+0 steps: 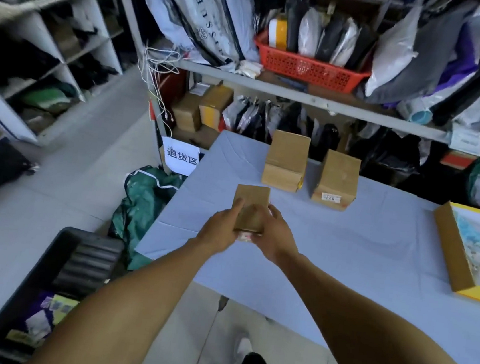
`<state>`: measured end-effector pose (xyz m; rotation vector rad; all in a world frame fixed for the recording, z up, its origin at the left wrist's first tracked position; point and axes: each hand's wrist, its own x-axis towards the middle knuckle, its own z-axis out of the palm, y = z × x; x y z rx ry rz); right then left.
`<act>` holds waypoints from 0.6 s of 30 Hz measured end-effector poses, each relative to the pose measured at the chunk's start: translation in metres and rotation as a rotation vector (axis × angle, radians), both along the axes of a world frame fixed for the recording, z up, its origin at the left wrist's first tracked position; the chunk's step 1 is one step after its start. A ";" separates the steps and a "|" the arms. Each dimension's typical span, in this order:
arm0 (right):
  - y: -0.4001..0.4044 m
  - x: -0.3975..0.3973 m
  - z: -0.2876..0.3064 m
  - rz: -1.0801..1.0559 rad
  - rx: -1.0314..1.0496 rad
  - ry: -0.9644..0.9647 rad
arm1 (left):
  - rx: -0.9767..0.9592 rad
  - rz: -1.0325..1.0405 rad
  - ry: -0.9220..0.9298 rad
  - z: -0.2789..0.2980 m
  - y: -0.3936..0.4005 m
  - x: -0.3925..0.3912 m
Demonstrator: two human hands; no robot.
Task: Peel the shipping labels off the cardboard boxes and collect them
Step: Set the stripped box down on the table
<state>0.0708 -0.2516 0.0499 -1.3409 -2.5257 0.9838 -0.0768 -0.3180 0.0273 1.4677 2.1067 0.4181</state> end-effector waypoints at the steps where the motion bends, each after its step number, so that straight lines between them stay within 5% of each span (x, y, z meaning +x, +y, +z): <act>1: 0.009 -0.013 0.000 0.014 -0.002 -0.003 | 0.006 0.004 0.011 0.003 0.007 -0.012; 10: 0.114 -0.111 -0.008 0.018 0.004 0.071 | 0.044 0.005 0.054 0.005 0.110 -0.111; 18: 0.193 -0.171 -0.041 0.046 0.061 -0.123 | 0.018 -0.057 0.053 -0.022 0.197 -0.163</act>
